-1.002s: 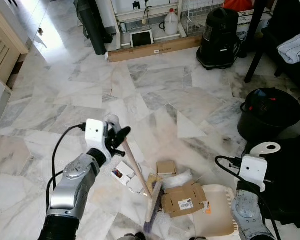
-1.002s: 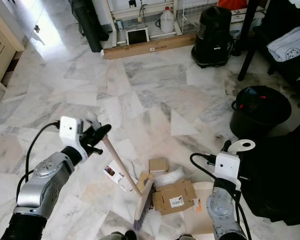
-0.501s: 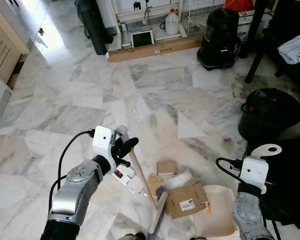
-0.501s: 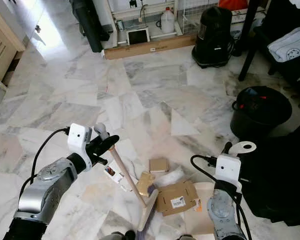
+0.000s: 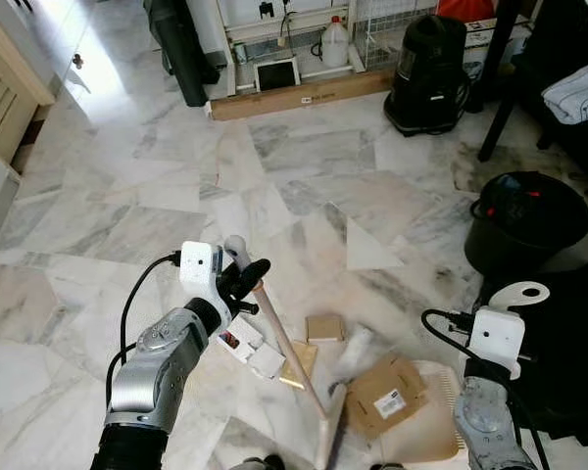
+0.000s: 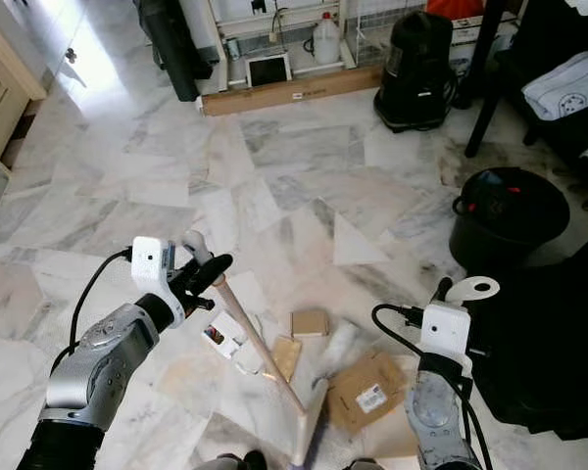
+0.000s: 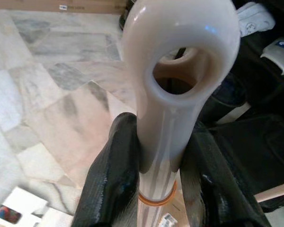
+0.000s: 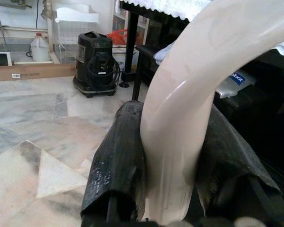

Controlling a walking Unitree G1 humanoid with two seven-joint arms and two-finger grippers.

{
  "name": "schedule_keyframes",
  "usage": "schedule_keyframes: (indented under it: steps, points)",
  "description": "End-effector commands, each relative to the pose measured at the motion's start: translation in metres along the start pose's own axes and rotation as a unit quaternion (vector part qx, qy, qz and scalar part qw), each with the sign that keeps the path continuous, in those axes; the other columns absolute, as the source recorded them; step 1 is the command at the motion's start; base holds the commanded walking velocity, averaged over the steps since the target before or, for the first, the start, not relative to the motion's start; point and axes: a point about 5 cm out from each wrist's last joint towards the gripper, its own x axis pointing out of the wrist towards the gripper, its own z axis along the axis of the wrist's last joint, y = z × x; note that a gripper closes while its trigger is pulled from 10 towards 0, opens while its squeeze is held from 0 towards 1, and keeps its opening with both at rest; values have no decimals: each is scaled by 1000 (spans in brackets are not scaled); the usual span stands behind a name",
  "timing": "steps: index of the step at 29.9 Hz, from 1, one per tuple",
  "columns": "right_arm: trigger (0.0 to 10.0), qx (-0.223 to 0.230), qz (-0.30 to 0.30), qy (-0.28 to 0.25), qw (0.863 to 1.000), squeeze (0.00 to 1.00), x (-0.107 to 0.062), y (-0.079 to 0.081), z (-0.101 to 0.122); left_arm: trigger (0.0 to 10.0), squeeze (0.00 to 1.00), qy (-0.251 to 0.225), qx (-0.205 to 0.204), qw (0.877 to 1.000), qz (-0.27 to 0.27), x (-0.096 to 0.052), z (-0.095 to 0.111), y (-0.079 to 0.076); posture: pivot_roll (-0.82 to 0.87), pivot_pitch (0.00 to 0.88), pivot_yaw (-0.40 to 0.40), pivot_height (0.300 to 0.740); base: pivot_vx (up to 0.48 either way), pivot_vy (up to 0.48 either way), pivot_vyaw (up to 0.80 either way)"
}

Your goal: Sweep floor

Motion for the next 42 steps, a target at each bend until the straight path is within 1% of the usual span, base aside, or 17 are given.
schedule_keyframes:
  steps: [1,6,9,13,14,15,19,22,23,25,28,33,42]
  points:
    - [10000,-13,29,49,998,0,-15,7,-16,10000,0,-13,-15,1000,-8,0,7,0,51,191,127,740,0,0,0]
    - [10000,20,14,54,998,0,-8,7,-12,10000,0,-20,-25,999,-21,3,7,-4,46,180,124,740,0,0,0]
    - [10000,24,16,52,998,0,-4,8,-10,10000,0,-24,-30,999,-25,6,9,-8,42,171,122,740,0,0,0]
    - [10000,33,16,49,998,0,0,9,-6,10000,0,-21,-26,999,-33,9,8,-11,36,157,121,740,0,0,0]
    - [10000,51,9,51,997,0,3,8,-5,10000,0,-20,-23,999,-37,10,7,-11,34,148,121,740,0,0,0]
    - [10000,51,9,51,997,0,3,8,-5,10000,0,-20,-23,999,-37,10,7,-11,34,148,121,740,0,0,0]
    - [10000,92,-6,53,994,0,11,7,1,10000,0,-24,-24,999,-42,12,8,-11,27,123,118,740,0,0,0]
    - [10000,135,-19,53,989,0,20,7,8,10000,0,-24,-15,999,-47,16,10,-11,20,93,113,740,0,0,0]
    - [10000,135,-19,53,989,0,20,7,8,10000,0,-24,-15,999,-47,16,10,-11,20,93,113,740,0,0,0]
    - [10000,154,-22,45,987,0,28,6,15,10000,0,-30,-4,999,-44,18,15,-6,16,73,109,740,0,0,0]
    - [10000,164,-23,33,986,0,35,5,21,10000,0,-36,1,999,-40,20,19,-2,10,41,105,740,0,0,0]
    - [10000,170,-23,32,985,0,41,3,23,10000,0,-41,8,998,-40,21,22,3,6,7,99,740,0,0,0]
    - [10000,173,-19,28,984,0,41,-2,23,10000,0,-58,6,997,-43,22,26,1,-5,0,79,740,0,0,0]
